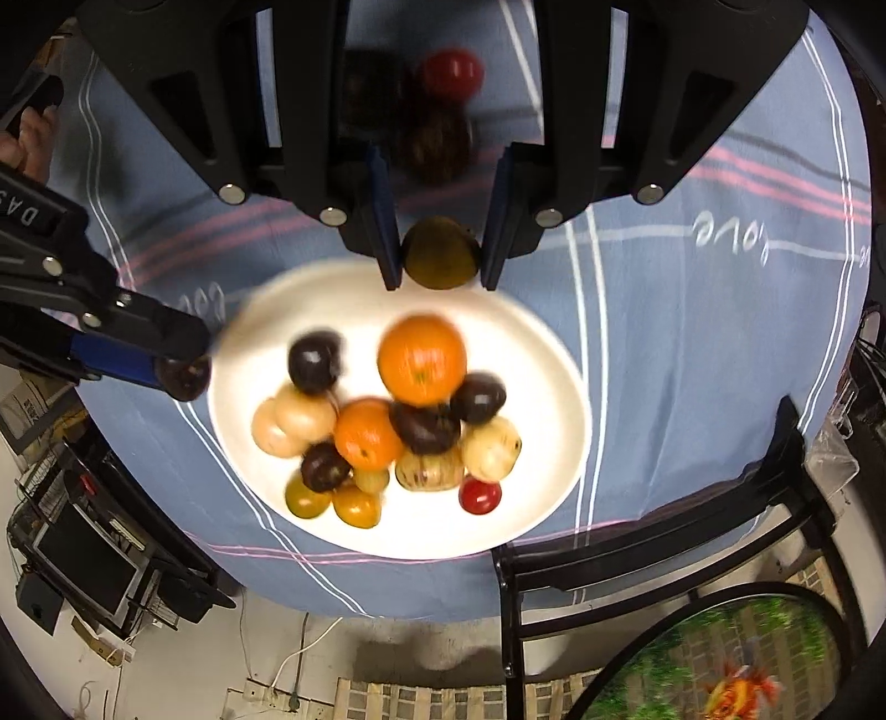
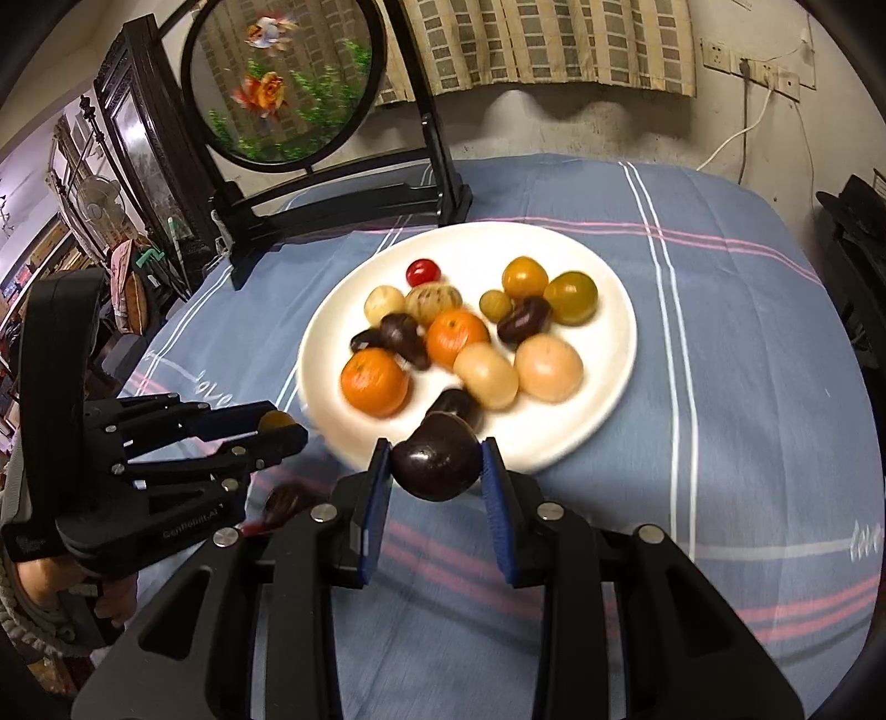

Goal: Organize fruits
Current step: 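Carry the yellow-brown fruit and dark plum over the plate and release both, then lower the left gripper onto the remaining red tomato and grasp it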

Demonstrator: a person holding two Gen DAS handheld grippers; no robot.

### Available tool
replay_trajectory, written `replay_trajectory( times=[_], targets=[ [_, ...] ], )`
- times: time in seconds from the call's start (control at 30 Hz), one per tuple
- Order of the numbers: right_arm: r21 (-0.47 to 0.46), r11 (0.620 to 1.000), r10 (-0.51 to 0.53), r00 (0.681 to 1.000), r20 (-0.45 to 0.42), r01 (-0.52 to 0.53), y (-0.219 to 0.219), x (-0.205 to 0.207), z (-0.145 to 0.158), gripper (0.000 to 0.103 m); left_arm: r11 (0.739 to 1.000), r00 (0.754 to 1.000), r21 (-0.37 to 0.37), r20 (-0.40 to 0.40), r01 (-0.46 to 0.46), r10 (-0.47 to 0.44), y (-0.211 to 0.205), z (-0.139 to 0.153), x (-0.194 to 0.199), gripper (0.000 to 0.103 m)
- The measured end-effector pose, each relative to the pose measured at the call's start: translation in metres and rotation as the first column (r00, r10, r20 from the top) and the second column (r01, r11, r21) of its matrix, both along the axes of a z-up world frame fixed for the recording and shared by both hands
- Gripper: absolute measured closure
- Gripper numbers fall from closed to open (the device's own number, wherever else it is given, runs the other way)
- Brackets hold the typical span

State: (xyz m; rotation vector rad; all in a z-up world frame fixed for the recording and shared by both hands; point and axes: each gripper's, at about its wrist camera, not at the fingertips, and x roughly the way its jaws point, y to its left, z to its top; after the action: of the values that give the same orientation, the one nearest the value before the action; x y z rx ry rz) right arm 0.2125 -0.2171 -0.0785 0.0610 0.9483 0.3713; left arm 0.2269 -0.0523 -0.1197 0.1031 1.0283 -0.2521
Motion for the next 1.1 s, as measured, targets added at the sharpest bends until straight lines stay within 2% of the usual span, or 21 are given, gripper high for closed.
replay_trajectory(
  times=[0.1, 0.13, 0.17, 0.2, 0.27, 0.3, 0.33, 0.37, 0.5, 0.6, 0.93, 1.1],
  targets=[
    [-0.029, 1.0, -0.002, 1.0, 0.008, 0.002, 0.003, 0.024, -0.009, 0.07, 1.0, 1.0, -0.003, -0.002, -0.012, 0.012, -0.004, -0.007, 0.024, 0.073],
    [-0.023, 1.0, -0.013, 1.0, 0.005, 0.014, 0.001, 0.032, -0.013, 0.069, 1.0, 1.0, -0.005, -0.002, -0.017, 0.017, -0.004, -0.008, 0.029, 0.069],
    [-0.008, 1.0, -0.026, 1.0, -0.008, 0.026, -0.002, 0.038, -0.016, 0.068, 1.0, 1.0, -0.011, 0.005, -0.024, 0.024, -0.003, -0.008, 0.033, 0.052],
    [0.003, 0.999, -0.033, 0.999, -0.014, 0.033, -0.004, 0.04, -0.017, 0.067, 0.999, 0.999, -0.01, 0.015, -0.034, 0.034, -0.003, -0.007, 0.035, 0.048],
    [0.021, 0.998, -0.051, 0.999, -0.011, 0.051, -0.011, 0.044, -0.018, 0.059, 0.999, 0.999, -0.017, 0.024, -0.028, 0.029, -0.003, -0.006, 0.039, 0.046],
    [0.021, 0.998, -0.062, 0.998, 0.0, 0.062, -0.013, 0.043, -0.017, 0.048, 0.999, 0.999, -0.018, 0.027, -0.03, 0.03, -0.003, -0.005, 0.04, 0.046],
    [0.025, 0.997, -0.07, 0.997, 0.015, 0.07, -0.016, 0.041, -0.015, 0.042, 0.999, 0.999, -0.02, 0.029, -0.037, 0.038, -0.001, -0.005, 0.04, 0.044],
    [0.031, 0.997, -0.071, 0.997, 0.025, 0.07, -0.018, 0.038, -0.013, 0.042, 0.999, 0.999, -0.022, 0.029, -0.045, 0.045, 0.0, -0.005, 0.04, 0.041],
    [0.038, 0.997, -0.071, 0.997, 0.033, 0.07, -0.021, 0.03, -0.006, 0.042, 0.997, 0.997, -0.042, 0.023, -0.067, 0.068, 0.005, -0.002, 0.035, 0.04],
    [0.057, 0.995, -0.088, 0.996, 0.03, 0.087, -0.026, 0.015, -0.002, 0.042, 0.995, 0.995, -0.052, 0.038, -0.087, 0.089, 0.013, 0.006, 0.022, 0.034],
    [0.078, 0.991, -0.102, 0.993, -0.054, 0.106, -0.03, -0.058, -0.009, 0.042, 0.991, 0.991, -0.038, -0.04, -0.129, 0.127, 0.051, -0.008, -0.053, 0.034],
    [0.081, 0.991, -0.095, 0.992, -0.087, 0.102, -0.028, -0.097, -0.011, 0.042, 0.991, 0.99, -0.039, -0.066, -0.126, 0.124, 0.056, -0.016, -0.088, 0.034]
  ],
)
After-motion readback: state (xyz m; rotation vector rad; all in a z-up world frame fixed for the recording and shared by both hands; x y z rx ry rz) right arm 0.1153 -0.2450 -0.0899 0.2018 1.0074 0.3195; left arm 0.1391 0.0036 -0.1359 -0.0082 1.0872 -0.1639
